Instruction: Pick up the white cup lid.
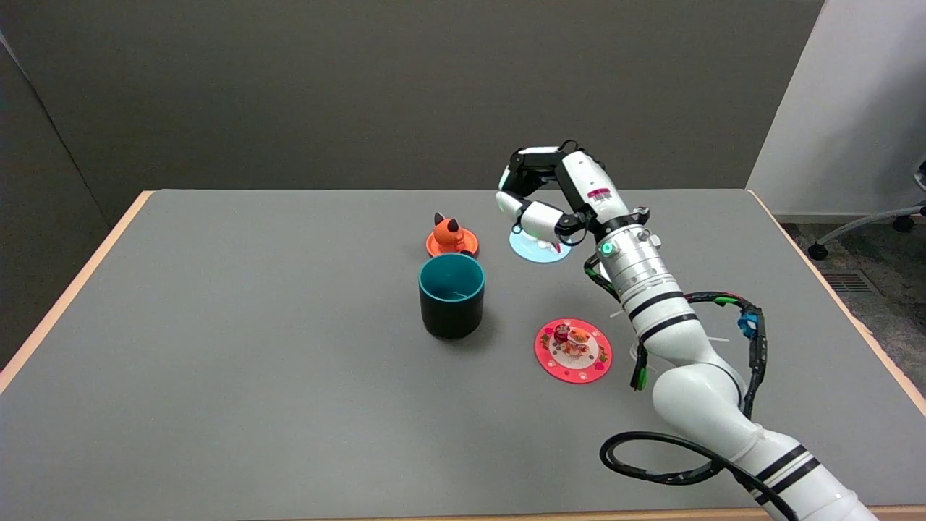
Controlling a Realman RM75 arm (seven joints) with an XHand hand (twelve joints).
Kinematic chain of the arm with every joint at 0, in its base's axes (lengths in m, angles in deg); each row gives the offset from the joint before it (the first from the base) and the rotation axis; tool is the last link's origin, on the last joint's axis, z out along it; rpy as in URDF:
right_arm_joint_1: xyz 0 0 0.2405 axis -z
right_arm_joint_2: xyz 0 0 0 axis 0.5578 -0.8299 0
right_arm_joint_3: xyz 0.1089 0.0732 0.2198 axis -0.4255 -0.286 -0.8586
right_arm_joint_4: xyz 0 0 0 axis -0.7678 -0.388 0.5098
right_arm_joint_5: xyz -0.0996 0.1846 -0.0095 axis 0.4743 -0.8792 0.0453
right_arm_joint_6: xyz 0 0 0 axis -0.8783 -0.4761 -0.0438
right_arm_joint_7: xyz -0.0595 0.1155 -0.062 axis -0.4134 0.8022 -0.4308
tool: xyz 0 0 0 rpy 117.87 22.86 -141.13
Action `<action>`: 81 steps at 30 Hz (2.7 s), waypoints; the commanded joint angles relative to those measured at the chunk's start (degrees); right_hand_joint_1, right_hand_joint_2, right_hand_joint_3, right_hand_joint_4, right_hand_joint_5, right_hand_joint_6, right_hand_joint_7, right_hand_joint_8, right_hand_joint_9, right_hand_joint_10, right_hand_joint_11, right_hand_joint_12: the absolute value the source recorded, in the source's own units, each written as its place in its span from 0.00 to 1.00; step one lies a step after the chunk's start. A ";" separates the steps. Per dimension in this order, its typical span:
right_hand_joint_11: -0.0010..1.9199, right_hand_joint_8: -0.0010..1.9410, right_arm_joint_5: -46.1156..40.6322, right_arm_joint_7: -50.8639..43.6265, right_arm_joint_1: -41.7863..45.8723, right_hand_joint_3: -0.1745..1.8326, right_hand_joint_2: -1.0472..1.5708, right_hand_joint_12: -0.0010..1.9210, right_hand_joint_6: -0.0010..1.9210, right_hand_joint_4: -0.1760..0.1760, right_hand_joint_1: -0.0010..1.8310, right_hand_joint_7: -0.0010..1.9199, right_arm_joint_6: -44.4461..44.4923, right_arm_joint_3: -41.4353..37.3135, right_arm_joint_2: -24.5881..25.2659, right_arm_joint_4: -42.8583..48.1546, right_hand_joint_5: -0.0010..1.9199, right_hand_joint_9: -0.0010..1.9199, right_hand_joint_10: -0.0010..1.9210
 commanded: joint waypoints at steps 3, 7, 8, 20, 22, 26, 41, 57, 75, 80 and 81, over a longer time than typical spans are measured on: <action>0.27 0.11 0.37 -10.87 -2.36 0.54 0.62 0.34 0.15 0.60 0.47 0.48 -14.19 -10.23 -1.57 3.32 0.41 0.41 0.10; 0.26 0.10 0.37 -12.44 -3.91 0.56 0.59 0.32 0.11 0.52 0.46 0.43 -17.47 -9.95 -5.44 6.98 0.37 0.38 0.10; 0.27 0.10 0.37 -13.12 -4.46 0.55 0.58 0.31 0.11 0.51 0.45 0.42 -17.84 -9.80 -6.23 8.03 0.36 0.38 0.10; 0.27 0.10 0.37 -15.57 -4.50 0.56 0.57 0.25 0.11 0.49 0.44 0.39 -18.80 -18.86 -6.79 12.28 0.35 0.37 0.11; 0.26 0.10 0.37 -15.78 -3.73 0.56 0.57 0.27 0.11 0.49 0.44 0.40 -19.25 -20.56 -6.84 11.80 0.35 0.37 0.10; 0.26 0.10 0.37 -16.05 -1.41 0.56 0.57 0.28 0.11 0.50 0.44 0.40 -20.30 -24.31 -6.13 10.08 0.36 0.38 0.10; 0.28 0.11 0.37 -16.05 2.74 0.55 0.59 0.26 0.12 0.53 0.45 0.42 -21.56 -27.74 -4.85 10.46 0.38 0.39 0.11; 0.24 0.10 0.61 -19.33 -3.09 0.58 0.57 0.20 0.11 0.51 0.48 0.39 -23.79 -16.19 -11.29 17.82 0.36 0.35 0.10; 0.24 0.10 0.21 -18.85 -4.04 0.58 0.59 0.18 0.11 0.50 0.47 0.39 -23.83 -16.03 -14.31 19.19 0.37 0.35 0.10; 0.25 0.11 0.24 -19.12 -3.90 0.56 0.60 0.18 0.13 0.54 0.48 0.40 -24.13 -16.27 -14.38 19.21 0.39 0.35 0.10; 0.25 0.11 0.29 -19.20 -3.78 0.56 0.60 0.18 0.13 0.54 0.48 0.41 -24.30 -16.27 -14.46 19.21 0.39 0.35 0.10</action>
